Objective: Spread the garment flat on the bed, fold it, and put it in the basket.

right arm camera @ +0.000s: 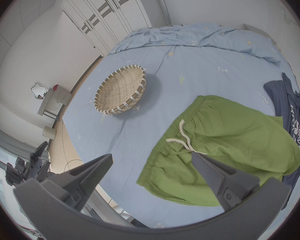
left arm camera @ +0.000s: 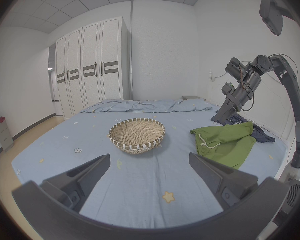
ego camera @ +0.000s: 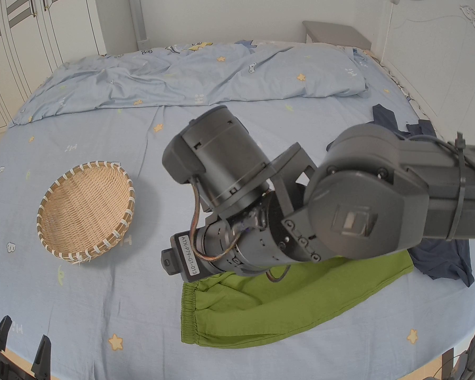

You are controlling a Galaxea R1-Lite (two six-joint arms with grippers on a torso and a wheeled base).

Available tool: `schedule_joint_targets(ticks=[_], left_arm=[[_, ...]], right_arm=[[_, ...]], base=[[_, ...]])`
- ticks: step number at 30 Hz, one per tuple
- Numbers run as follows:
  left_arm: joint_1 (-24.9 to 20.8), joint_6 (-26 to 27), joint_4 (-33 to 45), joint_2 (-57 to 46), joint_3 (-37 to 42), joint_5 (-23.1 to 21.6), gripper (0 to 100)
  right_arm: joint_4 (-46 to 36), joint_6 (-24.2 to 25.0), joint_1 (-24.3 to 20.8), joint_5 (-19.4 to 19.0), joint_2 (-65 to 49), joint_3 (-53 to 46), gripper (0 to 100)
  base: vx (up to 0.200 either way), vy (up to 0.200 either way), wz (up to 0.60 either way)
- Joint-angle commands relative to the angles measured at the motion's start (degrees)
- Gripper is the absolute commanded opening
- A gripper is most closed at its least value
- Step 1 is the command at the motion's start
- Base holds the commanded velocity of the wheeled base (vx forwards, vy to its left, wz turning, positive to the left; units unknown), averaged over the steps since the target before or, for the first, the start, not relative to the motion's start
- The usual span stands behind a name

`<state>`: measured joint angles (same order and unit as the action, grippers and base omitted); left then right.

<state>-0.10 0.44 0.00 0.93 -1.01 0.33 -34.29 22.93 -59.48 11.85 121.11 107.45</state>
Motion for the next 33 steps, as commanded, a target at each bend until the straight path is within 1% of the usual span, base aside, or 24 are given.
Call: schedule_joint_targets(ticks=[1, 3, 7, 9, 10, 12, 14, 17, 19, 20, 21, 22, 23, 25, 26, 27, 28, 30, 31, 32, 33], left_arm=[[0.01, 0.0, 0.0, -0.31, 1.01, 0.02, 100], [0.01, 0.0, 0.0, -0.31, 1.01, 0.02, 100], [0.1, 0.0, 0.0, -0.31, 1.01, 0.02, 100], [0.1, 0.0, 0.0, -0.31, 1.01, 0.02, 100], [0.01, 0.0, 0.0, -0.31, 1.01, 0.02, 100], [0.01, 0.09, 0.0, -0.4, 1.01, 0.02, 100], [0.01, 0.09, 0.0, -0.31, 1.01, 0.02, 100], [0.01, 0.26, 0.0, -0.31, 1.01, -0.33, 100], [0.01, 0.26, 0.0, -0.31, 1.01, -0.33, 100], [0.1, 0.44, 0.0, -0.4, 1.01, -0.42, 100], [0.1, 0.44, 0.0, -0.4, 1.01, -0.42, 100], [0.1, 0.53, 0.0, -0.4, 1.01, -0.42, 100], [0.1, 0.44, 0.0, -0.4, 1.01, -0.68, 100], [0.1, 0.53, -0.09, -0.4, 1.01, -0.77, 100], [0.19, 0.44, -0.44, -0.4, 0.22, -0.5, 100], [0.36, -0.44, -1.41, -0.4, -1.89, -0.77, 100], [-0.17, -2.55, -2.11, 0.04, -7.43, -1.03, 100], [-1.92, -11.51, -0.09, 3.82, -18.85, -2.17, 100], [-3.24, -14.85, 2.2, 7.16, -22.63, -2.97, 100], [-4.82, -16.7, 5.54, 10.76, -25.79, -4.46, 100], [-5.97, -16.7, 9.32, 14.19, -28.08, -6.57, 100]], right_arm=[[-0.07, 0.01, 0.68, 0.02, -3.34, -2.95, 100], [0.63, 0.01, 2.17, -0.42, -9.49, -7.34, 100], [1.16, 0.01, 7.97, -1.83, -22.5, -17.27, 100], [2.39, 0.1, 12.28, -4.29, -28.39, -23.07, 100], [3.62, 0.27, 15.01, -6.22, -31.55, -26.85, 100], [7.49, 1.77, 20.28, -10.88, -36.91, -35.2, 100], [13.99, 4.49, 25.55, -15.54, -41.4, -45.57, 100], [24.8, 6.69, 31.97, -19.41, -47.02, -59.2, 100], [25.85, 6.78, 32.58, -19.67, -47.46, -60.43, 100], [34.38, 6.95, 36.63, -22.04, -49.22, -71.15, 100], [34.73, 6.95, 36.8, -22.04, -49.22, -71.76, 100], [38.95, 7.04, 37.59, -22.4, -49.22, -77.21, 100], [41.85, 7.13, 37.51, -22.22, -49.04, -80.47, 100], [44.4, 7.22, 37.59, -22.31, -48.87, -82.93, 100], [47.74, 7.22, 37.59, -22.22, -48.78, -86.09, 100], [48.97, 7.3, 37.68, -22.04, -48.78, -87.06, 100], [49.85, 7.57, 37.68, -22.04, -48.78, -87.67, 100], [50.73, 8.53, 37.68, -22.13, -48.87, -88.29, 100], [50.73, 8.8, 37.68, -21.96, -48.78, -88.38, 100], [50.82, 8.89, 37.68, -21.87, -48.69, -88.2, 100], [50.82, 8.8, 37.59, -21.78, -48.69, -87.94, 100]], base=[[0.0, 0.0, 0.0], [0.0, 0.0, 0.0], [0.0, 0.0, 0.0], [0.0, 0.0, 0.0], [0.0, 0.0, 0.0], [0.0, 0.0, 0.0], [0.0, 0.0, 0.0], [0.0, 0.0, 0.0], [0.0, 0.0, 0.0], [0.0, 0.0, 0.0], [0.0, 0.0, 0.0], [0.0, 0.0, 0.0], [0.0, 0.0, 0.0], [0.0, 0.0, 0.0], [0.0, 0.0, 0.0], [0.0, 0.0, 0.0], [0.0, 0.0, 0.0], [0.0, 0.0, 0.0], [0.0, 0.0, 0.0], [0.0, 0.0, 0.0], [0.0, 0.0, 0.0]])
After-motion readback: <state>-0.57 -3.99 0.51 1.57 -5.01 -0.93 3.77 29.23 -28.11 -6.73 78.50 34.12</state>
